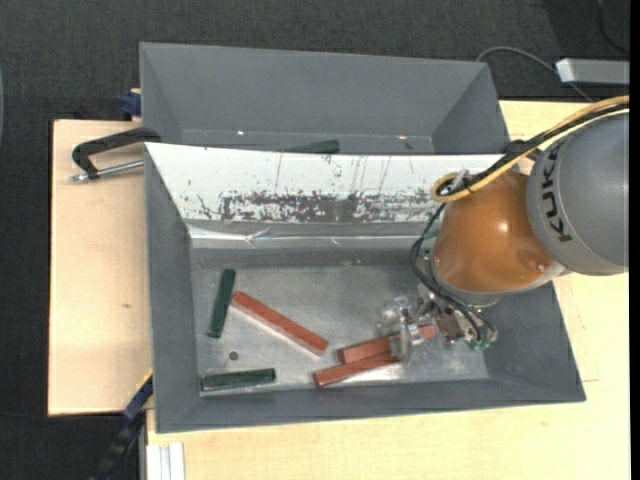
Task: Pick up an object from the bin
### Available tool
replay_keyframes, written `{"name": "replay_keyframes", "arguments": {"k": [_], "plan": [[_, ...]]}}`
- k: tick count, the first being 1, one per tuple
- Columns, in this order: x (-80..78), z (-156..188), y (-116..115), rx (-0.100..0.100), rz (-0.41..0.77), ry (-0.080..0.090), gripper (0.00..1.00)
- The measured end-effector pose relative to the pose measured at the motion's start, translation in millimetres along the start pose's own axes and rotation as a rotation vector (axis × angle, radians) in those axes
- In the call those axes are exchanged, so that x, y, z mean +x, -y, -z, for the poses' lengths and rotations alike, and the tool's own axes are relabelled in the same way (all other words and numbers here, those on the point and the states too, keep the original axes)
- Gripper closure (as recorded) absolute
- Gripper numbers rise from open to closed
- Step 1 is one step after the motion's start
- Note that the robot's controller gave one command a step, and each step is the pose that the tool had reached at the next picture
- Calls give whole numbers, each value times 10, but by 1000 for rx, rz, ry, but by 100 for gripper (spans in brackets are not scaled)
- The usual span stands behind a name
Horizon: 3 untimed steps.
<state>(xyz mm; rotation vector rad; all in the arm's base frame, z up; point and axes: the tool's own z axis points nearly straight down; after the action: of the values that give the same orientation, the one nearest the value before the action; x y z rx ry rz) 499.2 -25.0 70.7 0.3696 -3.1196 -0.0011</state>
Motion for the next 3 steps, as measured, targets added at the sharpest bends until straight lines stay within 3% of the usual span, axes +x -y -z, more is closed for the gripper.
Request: {"name": "replay_keyframes", "arguments": {"k": [1,2,3], "plan": [[-443,1142,-66,1,17,5,100],[-444,1144,-67,0,17,6,0],[-444,1144,-67,0,17,6,0]]}}
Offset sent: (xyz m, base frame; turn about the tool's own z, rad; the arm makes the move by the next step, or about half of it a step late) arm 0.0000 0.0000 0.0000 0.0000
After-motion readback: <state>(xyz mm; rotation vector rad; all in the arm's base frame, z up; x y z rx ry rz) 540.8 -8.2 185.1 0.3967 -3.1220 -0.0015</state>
